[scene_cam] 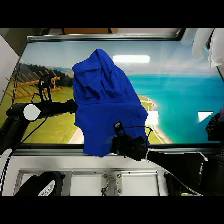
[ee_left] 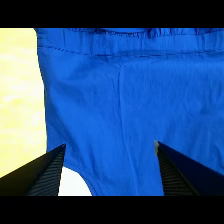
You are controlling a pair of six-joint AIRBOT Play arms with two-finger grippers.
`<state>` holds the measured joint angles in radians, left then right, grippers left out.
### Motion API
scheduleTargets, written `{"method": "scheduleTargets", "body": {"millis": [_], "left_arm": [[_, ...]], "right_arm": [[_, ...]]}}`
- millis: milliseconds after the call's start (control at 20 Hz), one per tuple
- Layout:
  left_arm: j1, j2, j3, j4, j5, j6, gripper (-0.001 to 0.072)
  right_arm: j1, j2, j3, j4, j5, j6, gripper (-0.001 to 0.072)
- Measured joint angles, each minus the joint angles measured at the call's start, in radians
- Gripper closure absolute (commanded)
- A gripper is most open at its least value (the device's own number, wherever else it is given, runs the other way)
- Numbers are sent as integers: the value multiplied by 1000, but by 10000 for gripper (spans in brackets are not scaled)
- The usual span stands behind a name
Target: Fold the clothes and pants, and hang the long-sleeved shirts on hangers.
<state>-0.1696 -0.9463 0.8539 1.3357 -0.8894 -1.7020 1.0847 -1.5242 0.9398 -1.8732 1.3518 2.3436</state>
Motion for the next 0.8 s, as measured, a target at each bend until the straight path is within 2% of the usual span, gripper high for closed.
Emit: {"method": "scheduleTargets", "body": {"millis": [350, 800], "left_arm": [[-56, -16, 0, 0, -32, -2, 102], [-413, -187, 0, 27, -31, -135, 102]], "right_arm": [[-75, 146, 90, 29, 4, -67, 703], [-154, 336, 304, 71, 26, -97, 702]]}}
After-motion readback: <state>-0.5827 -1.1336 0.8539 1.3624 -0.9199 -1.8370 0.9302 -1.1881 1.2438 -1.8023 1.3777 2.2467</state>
